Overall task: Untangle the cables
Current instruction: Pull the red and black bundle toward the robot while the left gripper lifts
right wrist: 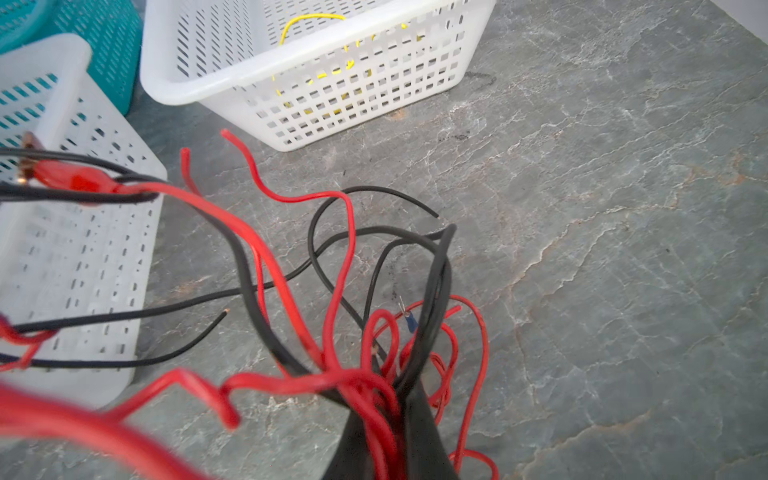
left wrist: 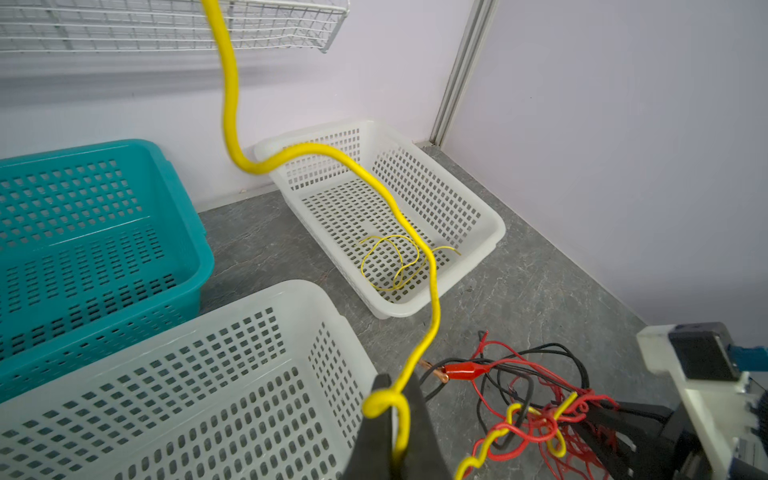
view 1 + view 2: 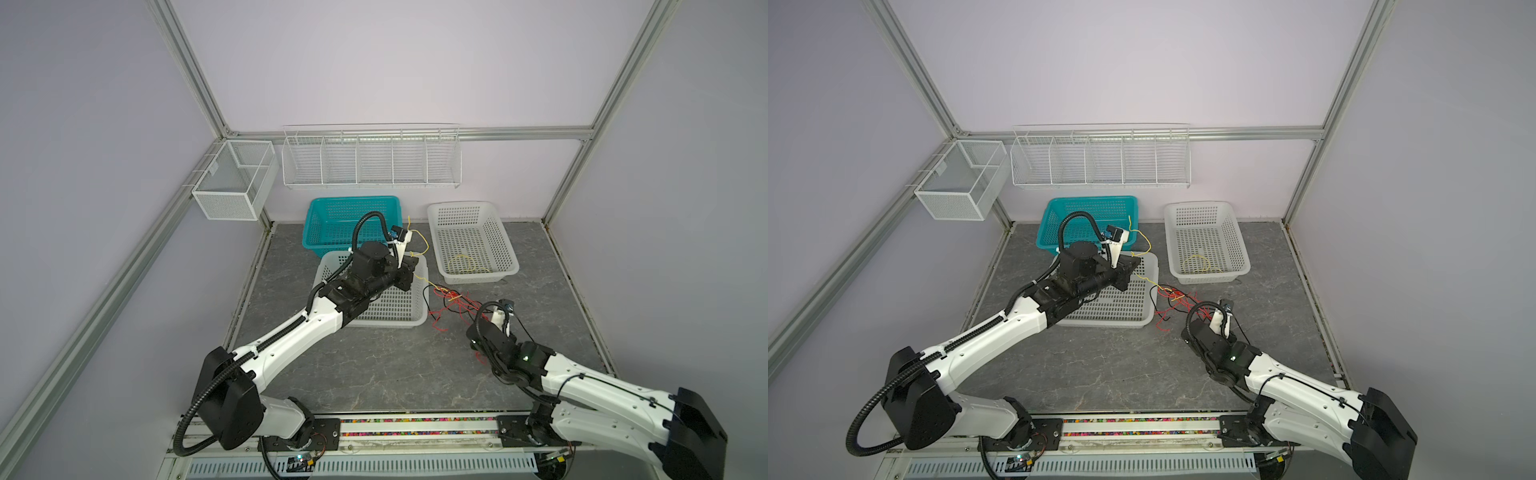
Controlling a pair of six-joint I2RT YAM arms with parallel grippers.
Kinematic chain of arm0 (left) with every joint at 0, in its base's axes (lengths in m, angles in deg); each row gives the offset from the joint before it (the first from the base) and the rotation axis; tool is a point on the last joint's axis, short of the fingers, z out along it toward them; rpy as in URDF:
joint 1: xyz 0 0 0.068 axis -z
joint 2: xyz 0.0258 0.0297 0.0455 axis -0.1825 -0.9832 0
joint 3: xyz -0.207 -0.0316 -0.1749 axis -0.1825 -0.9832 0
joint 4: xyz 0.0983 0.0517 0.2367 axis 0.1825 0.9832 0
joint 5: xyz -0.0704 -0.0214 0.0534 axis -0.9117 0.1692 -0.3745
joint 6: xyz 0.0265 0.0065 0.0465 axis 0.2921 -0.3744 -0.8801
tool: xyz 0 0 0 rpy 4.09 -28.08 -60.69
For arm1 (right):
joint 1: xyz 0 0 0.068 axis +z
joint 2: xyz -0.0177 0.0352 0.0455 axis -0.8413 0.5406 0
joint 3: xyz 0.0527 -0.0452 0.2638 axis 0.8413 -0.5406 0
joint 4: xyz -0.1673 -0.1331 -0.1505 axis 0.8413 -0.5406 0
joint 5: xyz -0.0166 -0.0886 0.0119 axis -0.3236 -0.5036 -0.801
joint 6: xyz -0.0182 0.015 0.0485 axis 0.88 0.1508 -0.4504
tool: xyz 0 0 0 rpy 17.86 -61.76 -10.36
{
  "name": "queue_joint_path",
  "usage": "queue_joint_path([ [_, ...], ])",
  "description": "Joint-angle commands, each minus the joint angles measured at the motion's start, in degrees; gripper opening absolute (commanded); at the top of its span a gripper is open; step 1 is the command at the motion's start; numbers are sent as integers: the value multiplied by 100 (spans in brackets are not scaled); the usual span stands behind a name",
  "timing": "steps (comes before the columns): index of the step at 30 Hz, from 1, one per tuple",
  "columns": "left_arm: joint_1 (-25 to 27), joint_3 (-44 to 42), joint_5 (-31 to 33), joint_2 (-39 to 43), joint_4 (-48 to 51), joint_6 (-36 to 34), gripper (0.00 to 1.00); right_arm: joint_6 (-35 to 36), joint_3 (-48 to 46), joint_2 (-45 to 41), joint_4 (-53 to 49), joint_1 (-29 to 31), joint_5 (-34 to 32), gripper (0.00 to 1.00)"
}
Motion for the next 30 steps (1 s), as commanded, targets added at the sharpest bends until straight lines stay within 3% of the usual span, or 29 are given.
queue_joint_path([
  [1, -590, 436, 1137, 275, -585, -38, 0, -548, -334, -86, -1711, -200, -537, 6],
  [5, -590, 390, 784, 124, -643, 129, 0, -109, -183, -263, -1623, -183, -463, 6],
  [10, -523, 120, -102, -137, -1267, 453, 0, 1964, 39, -393, -244, -37, 410, 6],
  [13, -346, 137, -117, -323, -1313, 385, 0, 2995, 175, -389, 324, 85, 1089, 6],
  [17, -145, 280, -107, -596, -1234, 256, 0, 3821, 429, -307, 435, 233, 1666, 6],
  [21, -30, 396, -150, -860, -1259, 256, 0, 3934, 695, -91, 103, 283, 1580, 6],
  [30, 97, 582, -862, -1133, -1618, 459, 0, 2639, 1042, 768, -852, 137, 667, 6],
])
